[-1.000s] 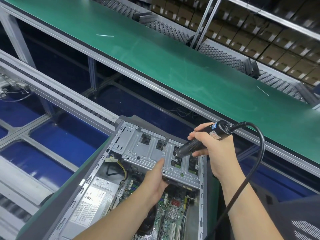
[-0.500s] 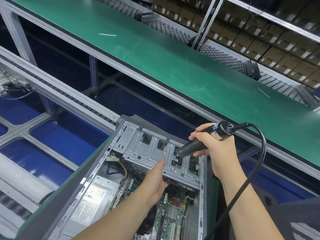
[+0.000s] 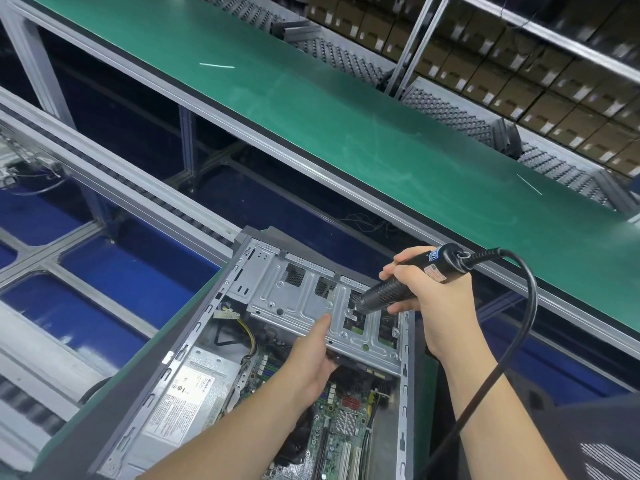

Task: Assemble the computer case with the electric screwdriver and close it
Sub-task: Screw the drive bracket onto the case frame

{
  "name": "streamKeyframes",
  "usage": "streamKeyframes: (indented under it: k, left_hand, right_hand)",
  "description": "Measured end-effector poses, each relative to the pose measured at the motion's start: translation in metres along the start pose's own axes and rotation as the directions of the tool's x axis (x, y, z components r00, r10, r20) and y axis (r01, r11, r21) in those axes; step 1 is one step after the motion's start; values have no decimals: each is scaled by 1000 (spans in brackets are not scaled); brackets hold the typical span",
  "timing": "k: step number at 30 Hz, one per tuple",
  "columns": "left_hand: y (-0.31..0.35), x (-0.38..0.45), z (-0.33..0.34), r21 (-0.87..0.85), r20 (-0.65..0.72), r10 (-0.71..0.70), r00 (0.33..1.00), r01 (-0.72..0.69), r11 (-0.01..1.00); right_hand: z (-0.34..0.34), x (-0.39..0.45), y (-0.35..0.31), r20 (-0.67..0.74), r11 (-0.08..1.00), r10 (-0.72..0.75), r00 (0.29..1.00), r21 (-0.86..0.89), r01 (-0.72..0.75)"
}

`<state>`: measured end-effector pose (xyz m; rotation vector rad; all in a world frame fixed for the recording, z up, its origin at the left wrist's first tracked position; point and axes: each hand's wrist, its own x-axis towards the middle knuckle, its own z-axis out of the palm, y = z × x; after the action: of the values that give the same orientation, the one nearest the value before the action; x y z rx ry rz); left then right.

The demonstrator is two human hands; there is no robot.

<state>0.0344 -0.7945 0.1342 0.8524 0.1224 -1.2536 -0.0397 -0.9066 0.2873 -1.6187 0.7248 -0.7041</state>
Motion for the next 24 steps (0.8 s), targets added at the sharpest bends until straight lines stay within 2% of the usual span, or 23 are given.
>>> streamKeyframes:
  k: [24]
  left_hand:
    - [-2, 9, -5, -15, -12, -8, 1000, 7, 1000]
  right_hand:
    - [1, -5, 0, -16, 1000, 27, 999, 7, -27]
